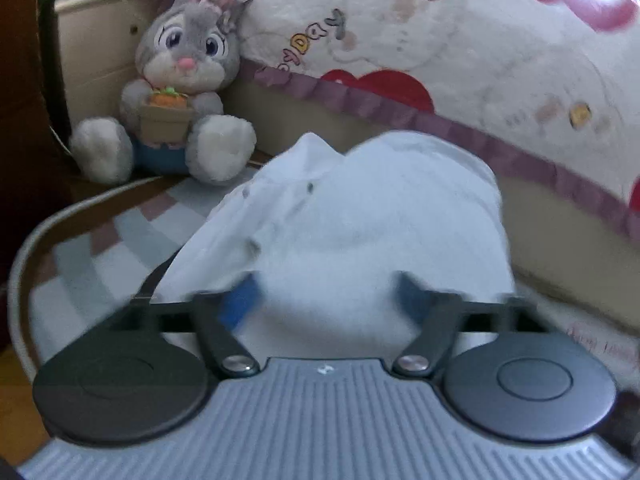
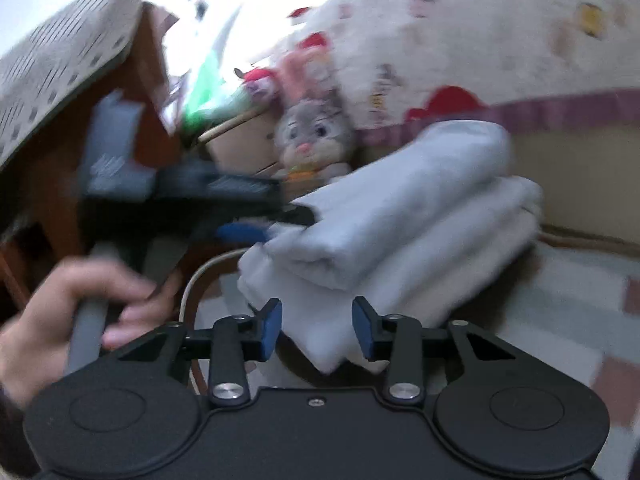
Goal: Fold clothes
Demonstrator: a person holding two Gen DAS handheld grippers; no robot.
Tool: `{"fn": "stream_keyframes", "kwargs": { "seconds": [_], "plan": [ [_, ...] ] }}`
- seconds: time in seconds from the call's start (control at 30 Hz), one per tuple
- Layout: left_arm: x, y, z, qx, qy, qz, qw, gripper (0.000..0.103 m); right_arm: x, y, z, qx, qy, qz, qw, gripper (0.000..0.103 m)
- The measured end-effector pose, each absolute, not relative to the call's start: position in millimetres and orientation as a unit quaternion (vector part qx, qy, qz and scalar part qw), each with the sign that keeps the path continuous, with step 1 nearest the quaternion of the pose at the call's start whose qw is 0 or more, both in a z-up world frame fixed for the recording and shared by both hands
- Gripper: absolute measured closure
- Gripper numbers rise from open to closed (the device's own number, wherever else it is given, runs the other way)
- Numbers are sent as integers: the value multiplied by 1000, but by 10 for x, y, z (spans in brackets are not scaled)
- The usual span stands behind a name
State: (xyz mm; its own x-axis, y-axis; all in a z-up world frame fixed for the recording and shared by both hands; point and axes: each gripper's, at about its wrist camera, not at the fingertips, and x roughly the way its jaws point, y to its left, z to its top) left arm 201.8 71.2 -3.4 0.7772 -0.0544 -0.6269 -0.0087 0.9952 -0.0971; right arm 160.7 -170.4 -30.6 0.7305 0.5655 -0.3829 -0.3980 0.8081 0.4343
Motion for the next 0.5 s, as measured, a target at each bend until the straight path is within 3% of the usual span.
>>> {"fn": "stream_keyframes", "kwargs": {
  "seconds": [0.13,0.5],
  "plan": [
    [1448,497,27,-25,342,-25,939,4,1350,-1984,-114,143,300,149,931,46],
    [496,-45,22,32,394,-32,918,4,578,-2297,114,143,335,142,920,39]
  ]
}}
